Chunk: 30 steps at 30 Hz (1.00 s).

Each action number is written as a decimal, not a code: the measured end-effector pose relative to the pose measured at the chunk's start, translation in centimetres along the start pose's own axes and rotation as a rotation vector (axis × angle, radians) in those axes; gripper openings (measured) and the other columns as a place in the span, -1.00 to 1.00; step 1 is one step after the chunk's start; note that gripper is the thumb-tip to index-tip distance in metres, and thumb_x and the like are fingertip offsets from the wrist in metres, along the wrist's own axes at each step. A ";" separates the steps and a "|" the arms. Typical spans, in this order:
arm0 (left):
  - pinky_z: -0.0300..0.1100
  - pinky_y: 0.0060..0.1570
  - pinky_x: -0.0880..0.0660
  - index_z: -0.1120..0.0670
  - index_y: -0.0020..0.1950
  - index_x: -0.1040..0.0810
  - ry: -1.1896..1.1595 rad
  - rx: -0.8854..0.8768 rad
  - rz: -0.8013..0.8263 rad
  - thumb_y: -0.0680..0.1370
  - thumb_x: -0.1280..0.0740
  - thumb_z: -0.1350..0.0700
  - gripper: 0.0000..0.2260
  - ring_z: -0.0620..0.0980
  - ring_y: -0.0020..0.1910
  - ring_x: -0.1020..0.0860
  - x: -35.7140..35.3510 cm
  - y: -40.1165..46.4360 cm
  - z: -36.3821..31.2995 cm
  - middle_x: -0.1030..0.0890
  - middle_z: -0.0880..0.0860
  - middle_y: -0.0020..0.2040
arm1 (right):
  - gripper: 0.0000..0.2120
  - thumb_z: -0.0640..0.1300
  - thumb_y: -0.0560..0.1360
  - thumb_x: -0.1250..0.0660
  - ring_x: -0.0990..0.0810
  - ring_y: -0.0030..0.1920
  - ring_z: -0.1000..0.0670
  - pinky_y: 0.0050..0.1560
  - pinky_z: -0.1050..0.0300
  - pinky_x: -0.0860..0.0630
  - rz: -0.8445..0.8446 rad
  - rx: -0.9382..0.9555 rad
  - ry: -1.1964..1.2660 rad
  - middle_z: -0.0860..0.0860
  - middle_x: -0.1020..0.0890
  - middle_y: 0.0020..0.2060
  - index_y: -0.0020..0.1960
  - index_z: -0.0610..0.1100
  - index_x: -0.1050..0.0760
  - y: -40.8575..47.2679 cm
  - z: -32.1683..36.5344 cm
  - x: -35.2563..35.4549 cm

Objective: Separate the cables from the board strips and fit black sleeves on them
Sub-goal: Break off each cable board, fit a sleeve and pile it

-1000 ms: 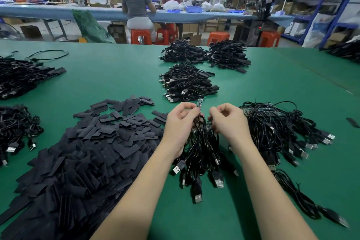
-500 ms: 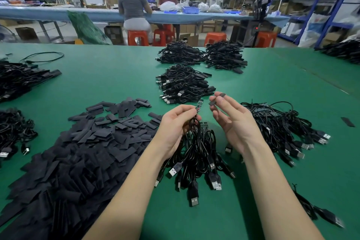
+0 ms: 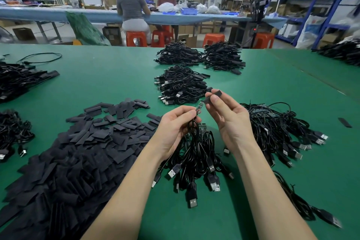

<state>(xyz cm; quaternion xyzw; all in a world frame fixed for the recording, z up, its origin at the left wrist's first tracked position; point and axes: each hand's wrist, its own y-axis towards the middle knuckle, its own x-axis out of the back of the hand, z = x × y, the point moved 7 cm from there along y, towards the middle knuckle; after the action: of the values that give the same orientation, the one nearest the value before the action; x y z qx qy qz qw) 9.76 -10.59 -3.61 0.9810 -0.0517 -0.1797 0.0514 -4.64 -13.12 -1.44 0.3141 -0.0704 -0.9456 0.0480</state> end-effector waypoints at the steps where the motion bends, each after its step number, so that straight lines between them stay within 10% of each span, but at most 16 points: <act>1: -0.34 -0.22 -0.50 0.16 0.04 -0.59 0.000 0.000 0.001 0.62 -0.30 0.25 -0.91 -0.14 -0.24 -0.59 0.0 0.0 0.0 -0.65 0.04 -0.24 | -0.71 -0.25 0.37 -0.48 -0.72 -0.07 0.03 -0.04 0.27 -0.61 -0.004 0.002 0.005 -0.11 -0.75 -0.08 0.09 -0.24 -0.65 0.0 0.0 0.0; 30: -0.29 -0.20 -0.53 0.17 0.03 -0.58 0.148 0.049 0.230 0.52 -0.37 0.19 -0.89 -0.09 -0.28 -0.57 -0.4 -0.3 -1.7 -0.66 0.07 -0.23 | -0.78 -0.24 0.40 -0.46 -0.71 -0.02 0.01 0.01 0.25 -0.61 0.298 -0.213 -0.194 -0.11 -0.73 0.01 0.04 -0.13 -0.70 -0.9 0.6 -0.6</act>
<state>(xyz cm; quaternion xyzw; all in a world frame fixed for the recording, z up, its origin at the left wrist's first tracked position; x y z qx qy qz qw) 9.99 -10.11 -1.87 0.9802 -0.1641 -0.0983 0.0512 -4.55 -12.05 -0.73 0.2009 -0.0199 -0.9560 0.2130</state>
